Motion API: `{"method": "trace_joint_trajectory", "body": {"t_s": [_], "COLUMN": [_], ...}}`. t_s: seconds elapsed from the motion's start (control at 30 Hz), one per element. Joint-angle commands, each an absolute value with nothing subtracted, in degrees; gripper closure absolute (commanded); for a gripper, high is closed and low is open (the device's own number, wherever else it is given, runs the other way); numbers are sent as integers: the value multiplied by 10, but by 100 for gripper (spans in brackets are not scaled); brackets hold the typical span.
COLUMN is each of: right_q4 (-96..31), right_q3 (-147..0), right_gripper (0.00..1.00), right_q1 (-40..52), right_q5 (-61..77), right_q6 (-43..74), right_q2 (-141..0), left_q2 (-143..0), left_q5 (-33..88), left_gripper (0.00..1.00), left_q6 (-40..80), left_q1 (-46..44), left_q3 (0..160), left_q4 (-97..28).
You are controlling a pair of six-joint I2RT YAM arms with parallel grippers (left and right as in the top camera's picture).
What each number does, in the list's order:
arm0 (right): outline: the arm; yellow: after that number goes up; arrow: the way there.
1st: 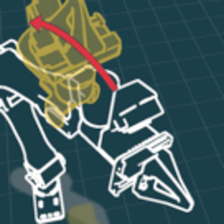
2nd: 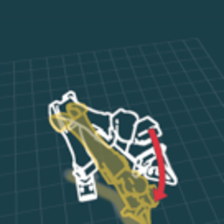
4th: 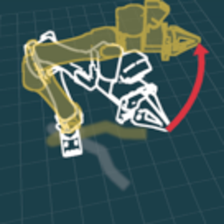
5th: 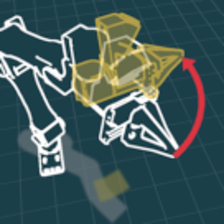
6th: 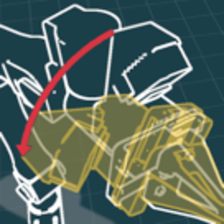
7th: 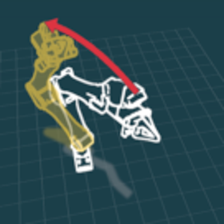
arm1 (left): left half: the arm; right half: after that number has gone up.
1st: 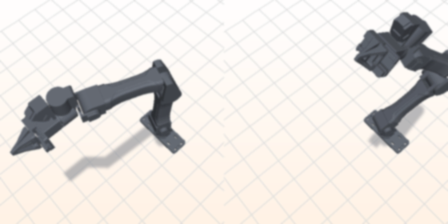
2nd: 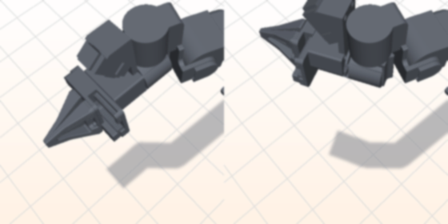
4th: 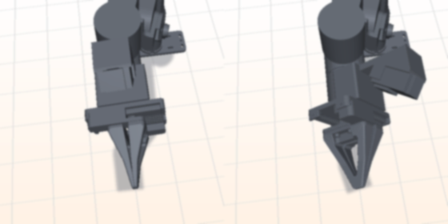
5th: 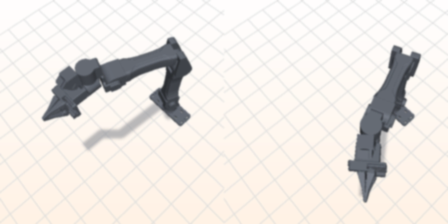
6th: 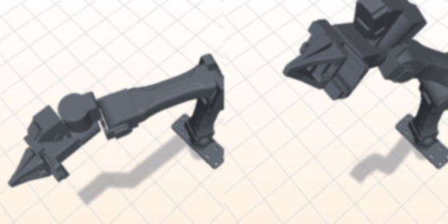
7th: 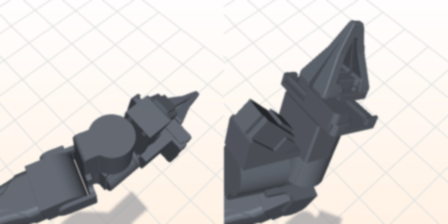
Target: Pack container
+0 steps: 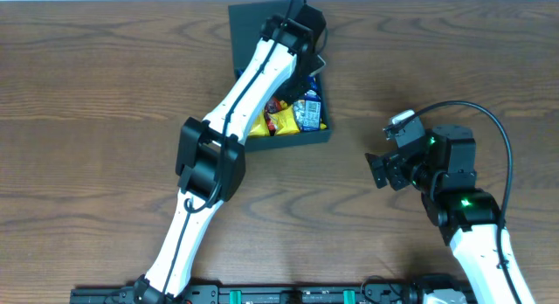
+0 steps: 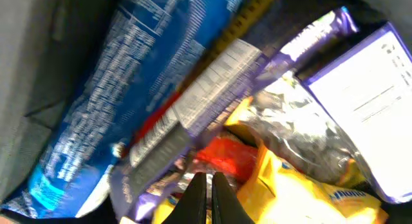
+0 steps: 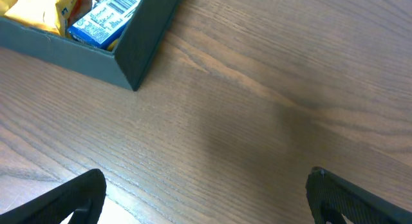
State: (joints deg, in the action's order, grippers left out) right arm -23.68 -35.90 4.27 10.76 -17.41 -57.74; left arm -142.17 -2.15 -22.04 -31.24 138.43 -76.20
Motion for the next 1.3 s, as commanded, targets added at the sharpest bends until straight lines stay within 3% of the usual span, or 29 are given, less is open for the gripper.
{"method": "trace_joint_trajectory", "body": {"t_s": [0.0, 0.6, 1.03, 1.27], "right_q4": [-236, -236, -236, -236], "right_q3": [-359, -359, -359, -359], "right_gripper": [1, 1, 1, 1], "right_q1": [38, 38, 38, 38], "right_q5": [114, 114, 114, 114], "right_q6": [-180, -180, -180, -180], "right_q2": [-577, -577, -577, -577], "left_q2": [-1421, -1411, -1301, -1157], "left_q5": [-30, -70, -152, -152], "left_gripper": [94, 94, 94, 94], "left_q6": [-212, -203, -186, -138], "left_q1": [-315, -307, -300, -302], "left_q3": [1376, 1323, 1323, 1323], "left_q4": [-763, -688, -714, -740]}}
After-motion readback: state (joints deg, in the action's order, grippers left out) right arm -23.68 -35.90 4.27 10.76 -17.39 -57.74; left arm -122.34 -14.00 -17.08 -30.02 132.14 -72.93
